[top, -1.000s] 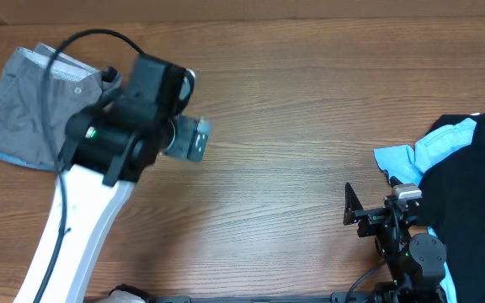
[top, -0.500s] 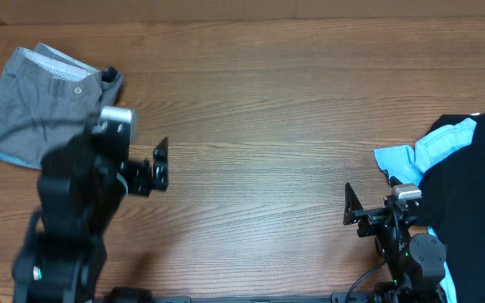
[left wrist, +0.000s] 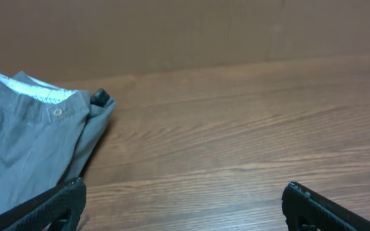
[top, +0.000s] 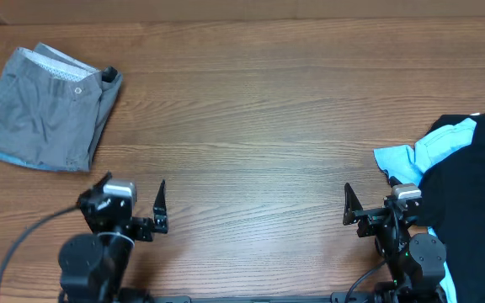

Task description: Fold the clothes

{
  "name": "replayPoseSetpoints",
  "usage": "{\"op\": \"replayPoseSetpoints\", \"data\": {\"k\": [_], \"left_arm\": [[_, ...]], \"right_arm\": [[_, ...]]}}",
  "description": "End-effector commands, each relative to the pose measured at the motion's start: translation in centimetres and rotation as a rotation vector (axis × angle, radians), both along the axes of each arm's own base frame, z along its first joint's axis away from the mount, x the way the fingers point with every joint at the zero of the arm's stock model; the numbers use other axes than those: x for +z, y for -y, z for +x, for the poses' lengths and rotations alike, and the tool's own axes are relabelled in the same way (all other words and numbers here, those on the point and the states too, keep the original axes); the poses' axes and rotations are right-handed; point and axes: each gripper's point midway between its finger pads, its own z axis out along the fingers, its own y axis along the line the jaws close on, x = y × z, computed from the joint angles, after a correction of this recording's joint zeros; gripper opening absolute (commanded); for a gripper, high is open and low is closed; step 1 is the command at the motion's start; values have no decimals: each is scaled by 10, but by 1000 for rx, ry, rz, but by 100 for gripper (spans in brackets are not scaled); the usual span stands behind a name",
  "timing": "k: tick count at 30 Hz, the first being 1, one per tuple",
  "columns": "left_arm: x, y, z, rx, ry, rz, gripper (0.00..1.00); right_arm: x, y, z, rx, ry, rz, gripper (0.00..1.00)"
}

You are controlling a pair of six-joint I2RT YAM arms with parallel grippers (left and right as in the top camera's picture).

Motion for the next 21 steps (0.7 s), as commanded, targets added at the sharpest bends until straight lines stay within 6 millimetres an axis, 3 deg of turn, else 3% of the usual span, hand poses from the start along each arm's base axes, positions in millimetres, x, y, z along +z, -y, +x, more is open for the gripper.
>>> {"op": "replayPoseSetpoints", "data": {"k": [1, 6, 12, 21], "left_arm": [[-12, -4, -5, 22, 58, -35, 100], [-33, -14, -1, 77, 92, -78, 100], [-76, -14, 15, 84, 85, -108, 100], [-74, -14, 18, 83, 106, -107, 100]], "right_arm": [[1, 0, 0, 1, 12, -3, 100], [1, 0, 0, 1, 12, -3, 100], [1, 0, 0, 1, 12, -3, 100], [1, 0, 0, 1, 12, -3, 100]]}}
